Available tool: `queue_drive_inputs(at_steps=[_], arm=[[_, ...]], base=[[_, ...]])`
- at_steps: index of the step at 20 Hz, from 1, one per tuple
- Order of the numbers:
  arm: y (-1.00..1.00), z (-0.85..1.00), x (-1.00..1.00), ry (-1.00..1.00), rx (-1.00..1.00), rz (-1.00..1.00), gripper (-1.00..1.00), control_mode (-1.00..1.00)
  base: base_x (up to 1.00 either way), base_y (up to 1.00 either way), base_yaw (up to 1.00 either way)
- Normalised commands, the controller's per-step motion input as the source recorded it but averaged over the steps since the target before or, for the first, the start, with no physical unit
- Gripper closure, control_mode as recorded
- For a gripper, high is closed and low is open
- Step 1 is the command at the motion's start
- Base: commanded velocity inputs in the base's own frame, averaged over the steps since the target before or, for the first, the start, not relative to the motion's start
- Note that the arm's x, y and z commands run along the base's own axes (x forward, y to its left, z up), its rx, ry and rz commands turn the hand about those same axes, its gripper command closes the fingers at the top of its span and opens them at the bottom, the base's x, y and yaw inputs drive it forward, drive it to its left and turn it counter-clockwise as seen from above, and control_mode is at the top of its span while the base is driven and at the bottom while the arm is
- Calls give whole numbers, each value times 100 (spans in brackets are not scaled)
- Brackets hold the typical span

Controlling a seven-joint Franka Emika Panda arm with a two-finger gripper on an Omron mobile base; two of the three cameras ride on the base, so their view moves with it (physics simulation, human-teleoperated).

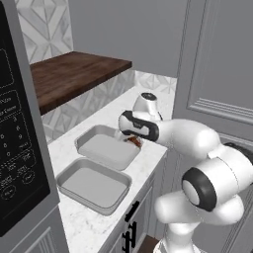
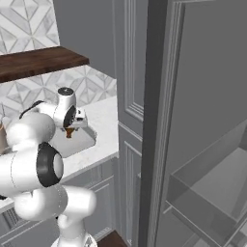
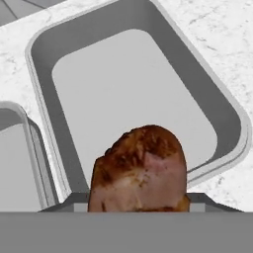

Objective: Place one avocado and one chicken drumstick in each tupperware on the nearby counter, to pack two identical lunches.

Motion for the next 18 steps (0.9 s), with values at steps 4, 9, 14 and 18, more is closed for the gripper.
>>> queue_drive_inputs(at_steps=[4,9,14,18], arm=[[24,-33,61,1,-7,3,100,-100],[20,-48,27,-5,-12,0,100,-100],[16,-48,24,-5,-10,0,100,-100],[7,-36,38,0,-4,0,100,-100]], base=[[0,0,0],[0,0,0],[0,0,0],[0,0,0]])
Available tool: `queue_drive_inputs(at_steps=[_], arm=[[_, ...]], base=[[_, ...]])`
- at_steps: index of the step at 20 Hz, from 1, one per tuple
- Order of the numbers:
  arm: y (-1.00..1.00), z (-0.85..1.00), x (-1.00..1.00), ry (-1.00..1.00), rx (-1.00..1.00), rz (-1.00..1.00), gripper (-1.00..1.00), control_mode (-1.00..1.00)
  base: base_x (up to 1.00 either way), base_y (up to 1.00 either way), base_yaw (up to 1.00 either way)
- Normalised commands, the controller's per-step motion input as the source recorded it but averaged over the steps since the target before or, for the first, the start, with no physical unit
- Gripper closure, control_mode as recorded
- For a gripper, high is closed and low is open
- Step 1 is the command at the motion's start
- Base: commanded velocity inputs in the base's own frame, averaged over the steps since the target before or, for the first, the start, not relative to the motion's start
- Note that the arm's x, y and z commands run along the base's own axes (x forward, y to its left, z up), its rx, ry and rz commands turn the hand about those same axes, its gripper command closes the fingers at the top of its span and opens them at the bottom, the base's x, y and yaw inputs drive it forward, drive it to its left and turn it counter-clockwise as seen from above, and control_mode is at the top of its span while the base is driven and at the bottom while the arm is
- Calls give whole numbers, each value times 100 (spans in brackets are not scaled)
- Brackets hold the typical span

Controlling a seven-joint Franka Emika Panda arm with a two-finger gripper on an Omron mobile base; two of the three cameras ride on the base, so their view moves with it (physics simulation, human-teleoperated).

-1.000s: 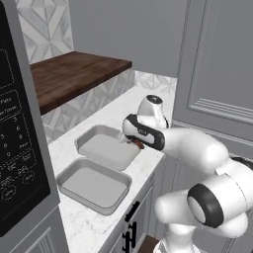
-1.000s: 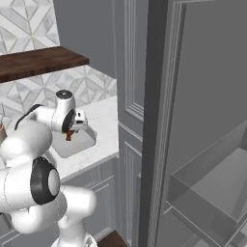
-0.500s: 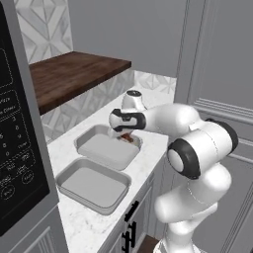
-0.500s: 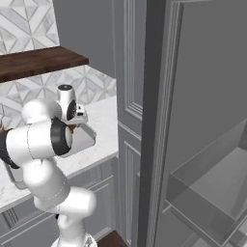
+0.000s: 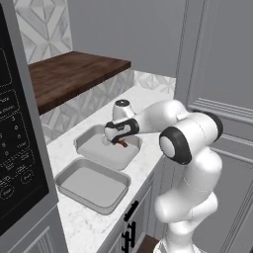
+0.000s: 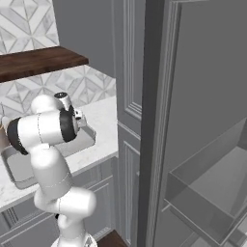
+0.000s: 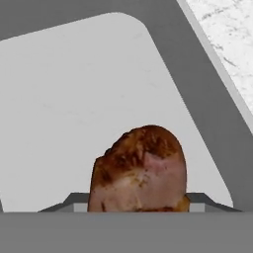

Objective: Place one avocado and one chicken drumstick in each tupperware on the nearby counter, to pack two identical lunches.

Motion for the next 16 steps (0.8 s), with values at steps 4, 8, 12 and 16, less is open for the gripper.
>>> queue_drive_inputs(at_steps=[4,8,12,16], arm=[[7,-32,48,0,-3,0,100,-100],[16,-25,60,0,-3,0,100,-100],[16,-6,42,0,-2,0,-100,-100],[1,12,4,-1,0,-1,-100,-100]], base=[[0,0,0],[0,0,0],[0,0,0],[0,0,0]])
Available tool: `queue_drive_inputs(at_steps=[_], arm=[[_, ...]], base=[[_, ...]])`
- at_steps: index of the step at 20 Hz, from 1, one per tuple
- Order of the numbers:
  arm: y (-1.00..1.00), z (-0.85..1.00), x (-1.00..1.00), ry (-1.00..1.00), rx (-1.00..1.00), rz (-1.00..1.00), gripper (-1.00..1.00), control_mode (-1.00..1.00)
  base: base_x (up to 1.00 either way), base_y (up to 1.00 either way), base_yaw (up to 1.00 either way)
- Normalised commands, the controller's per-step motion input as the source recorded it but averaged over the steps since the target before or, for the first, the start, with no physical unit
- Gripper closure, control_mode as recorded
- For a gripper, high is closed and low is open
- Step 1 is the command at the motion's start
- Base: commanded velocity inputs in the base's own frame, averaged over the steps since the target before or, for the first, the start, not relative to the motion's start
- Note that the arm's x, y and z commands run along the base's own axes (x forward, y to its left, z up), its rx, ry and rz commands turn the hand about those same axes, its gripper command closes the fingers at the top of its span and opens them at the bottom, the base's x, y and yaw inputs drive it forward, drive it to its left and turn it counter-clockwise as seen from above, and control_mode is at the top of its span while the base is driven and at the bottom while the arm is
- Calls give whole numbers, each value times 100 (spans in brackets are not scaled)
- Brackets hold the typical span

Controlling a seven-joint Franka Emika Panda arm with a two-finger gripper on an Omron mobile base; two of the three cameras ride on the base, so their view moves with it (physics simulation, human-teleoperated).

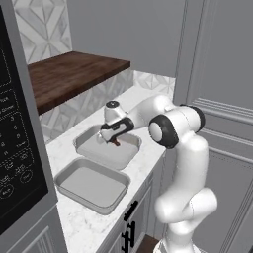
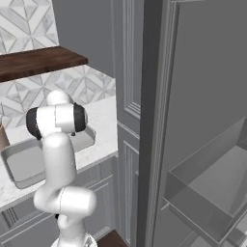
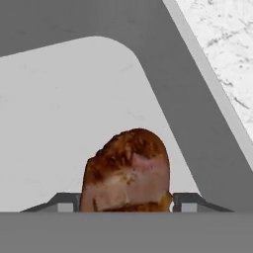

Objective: Place one avocado and one chicken drumstick in each tupperware on the nearby counter, to pack two identical lunches.

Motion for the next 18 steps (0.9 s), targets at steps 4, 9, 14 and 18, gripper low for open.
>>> queue_drive_inputs(at_steps=[4,9,14,18], arm=[[0,31,-11,-3,0,-5,-100,-100],[-17,46,-67,-14,0,-9,-100,-100],[-68,44,-100,-21,2,-15,-100,-100],[-40,51,-100,-16,6,-28,-100,-100]], base=[[0,0,0],[0,0,0],[0,0,0],[0,0,0]])
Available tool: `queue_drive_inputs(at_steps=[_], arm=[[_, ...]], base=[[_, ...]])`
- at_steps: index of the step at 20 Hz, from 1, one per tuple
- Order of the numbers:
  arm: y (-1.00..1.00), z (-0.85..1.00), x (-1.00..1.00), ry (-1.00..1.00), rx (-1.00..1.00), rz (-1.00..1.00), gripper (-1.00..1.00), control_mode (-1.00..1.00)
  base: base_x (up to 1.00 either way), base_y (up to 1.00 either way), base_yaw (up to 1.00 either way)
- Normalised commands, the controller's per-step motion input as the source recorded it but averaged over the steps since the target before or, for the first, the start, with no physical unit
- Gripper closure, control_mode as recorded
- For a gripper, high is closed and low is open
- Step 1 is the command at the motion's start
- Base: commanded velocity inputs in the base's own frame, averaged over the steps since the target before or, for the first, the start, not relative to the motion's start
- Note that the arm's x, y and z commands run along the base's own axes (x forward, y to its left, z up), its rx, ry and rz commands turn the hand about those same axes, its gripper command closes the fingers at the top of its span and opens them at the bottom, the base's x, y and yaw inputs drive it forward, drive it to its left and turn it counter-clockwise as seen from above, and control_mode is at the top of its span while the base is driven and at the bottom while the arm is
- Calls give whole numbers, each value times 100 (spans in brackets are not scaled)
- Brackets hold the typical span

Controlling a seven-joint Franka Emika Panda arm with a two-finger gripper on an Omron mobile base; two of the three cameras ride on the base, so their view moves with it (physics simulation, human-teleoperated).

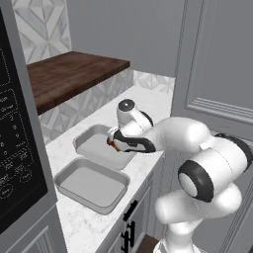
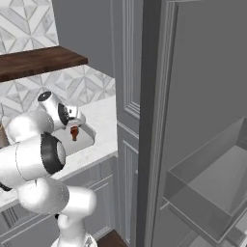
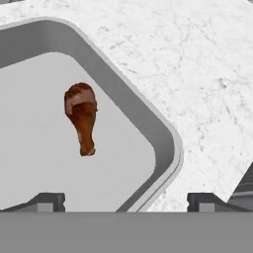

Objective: Place one avocado and one chicken drumstick in each tupperware on the nearby counter, to pack two identical lunches.

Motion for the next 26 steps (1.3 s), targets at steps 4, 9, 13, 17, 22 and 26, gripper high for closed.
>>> queue_drive_inputs(at_steps=[4,9,13,17,22,26], arm=[[-31,68,-100,-5,16,-17,-100,-100],[-31,80,-100,-2,17,-4,-100,-100],[-33,39,-100,-10,1,-2,-100,-100],[-37,24,-100,-4,1,0,-100,-100],[-32,28,-92,0,4,0,-100,-100],[-13,17,-72,0,3,3,-100,-100]], base=[[0,0,0],[0,0,0],[0,0,0],[0,0,0],[0,0,0],[0,0,0]])
